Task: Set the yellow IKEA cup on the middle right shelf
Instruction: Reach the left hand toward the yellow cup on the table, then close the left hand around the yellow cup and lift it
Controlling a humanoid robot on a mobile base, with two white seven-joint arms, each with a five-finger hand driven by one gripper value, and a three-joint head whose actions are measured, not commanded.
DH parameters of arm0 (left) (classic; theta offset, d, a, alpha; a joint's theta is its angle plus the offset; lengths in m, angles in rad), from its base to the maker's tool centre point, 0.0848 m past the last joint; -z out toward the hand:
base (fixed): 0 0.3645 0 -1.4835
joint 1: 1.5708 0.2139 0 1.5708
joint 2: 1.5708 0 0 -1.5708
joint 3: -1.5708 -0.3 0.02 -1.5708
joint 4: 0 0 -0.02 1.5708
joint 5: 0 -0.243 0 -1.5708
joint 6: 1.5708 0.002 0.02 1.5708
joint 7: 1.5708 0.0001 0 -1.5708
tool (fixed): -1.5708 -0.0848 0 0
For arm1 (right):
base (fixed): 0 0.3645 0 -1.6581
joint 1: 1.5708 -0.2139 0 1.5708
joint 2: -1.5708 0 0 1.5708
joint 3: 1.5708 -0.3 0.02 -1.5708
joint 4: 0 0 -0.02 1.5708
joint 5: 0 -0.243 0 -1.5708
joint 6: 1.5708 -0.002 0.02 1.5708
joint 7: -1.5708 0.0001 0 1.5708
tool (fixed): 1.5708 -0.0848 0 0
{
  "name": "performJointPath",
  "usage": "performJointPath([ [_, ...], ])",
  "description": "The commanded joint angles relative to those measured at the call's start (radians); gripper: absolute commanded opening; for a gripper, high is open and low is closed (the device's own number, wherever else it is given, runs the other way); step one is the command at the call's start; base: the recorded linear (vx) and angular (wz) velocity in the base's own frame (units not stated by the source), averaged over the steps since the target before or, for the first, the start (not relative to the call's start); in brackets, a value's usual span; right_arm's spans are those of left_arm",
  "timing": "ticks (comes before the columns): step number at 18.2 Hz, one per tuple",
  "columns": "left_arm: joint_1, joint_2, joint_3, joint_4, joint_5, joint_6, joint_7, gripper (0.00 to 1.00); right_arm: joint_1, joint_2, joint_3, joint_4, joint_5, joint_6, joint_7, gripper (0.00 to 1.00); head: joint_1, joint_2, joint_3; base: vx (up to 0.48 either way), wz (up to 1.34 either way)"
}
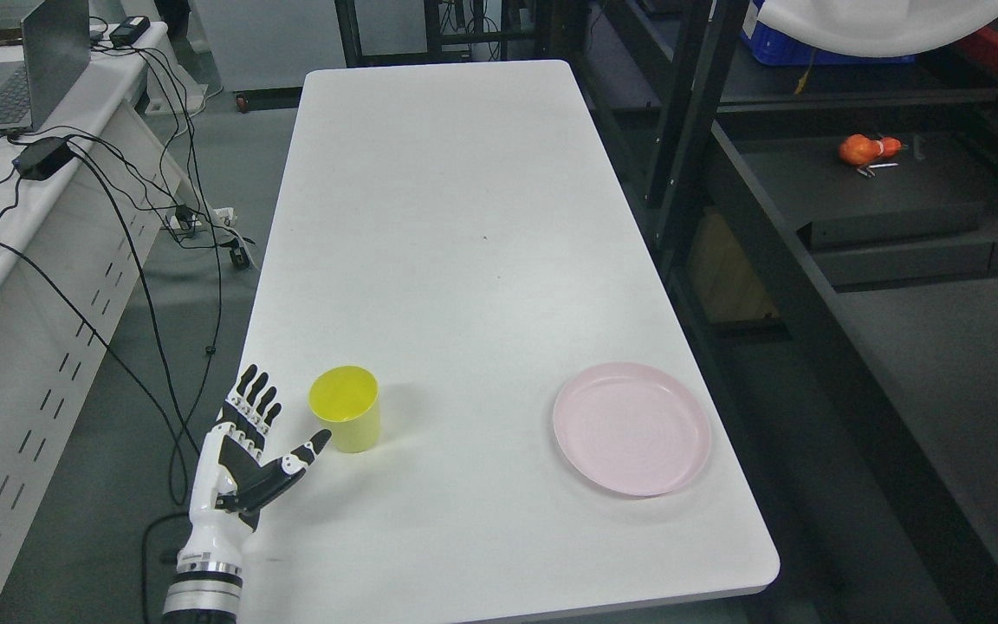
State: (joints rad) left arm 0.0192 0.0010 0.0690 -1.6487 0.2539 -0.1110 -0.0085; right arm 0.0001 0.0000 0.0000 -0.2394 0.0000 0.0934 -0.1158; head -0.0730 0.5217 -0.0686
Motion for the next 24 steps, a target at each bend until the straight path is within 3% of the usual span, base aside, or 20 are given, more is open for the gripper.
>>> performJointPath([
  [1,-0.056,0.016,-0.058,0.095,-0.014,-0.001,0.001,0.99,0.014,-0.017,0.017,0.0,-0.025,0.0,-0.001,0.99,0.0,0.0,0.0,0.0,0.0],
  [16,-0.099,0.016,-0.167,0.13,-0.168,0.005,0.002,0.99,0.014,-0.017,0.017,0.0,-0.025,0.0,-0.001,0.99,0.0,0.0,0.0,0.0,0.0],
  [24,-0.152,0.016,-0.156,0.242,-0.176,0.005,0.002,0.99,0.014,-0.017,0.017,0.0,-0.025,0.0,-0.001,0.99,0.0,0.0,0.0,0.0,0.0],
])
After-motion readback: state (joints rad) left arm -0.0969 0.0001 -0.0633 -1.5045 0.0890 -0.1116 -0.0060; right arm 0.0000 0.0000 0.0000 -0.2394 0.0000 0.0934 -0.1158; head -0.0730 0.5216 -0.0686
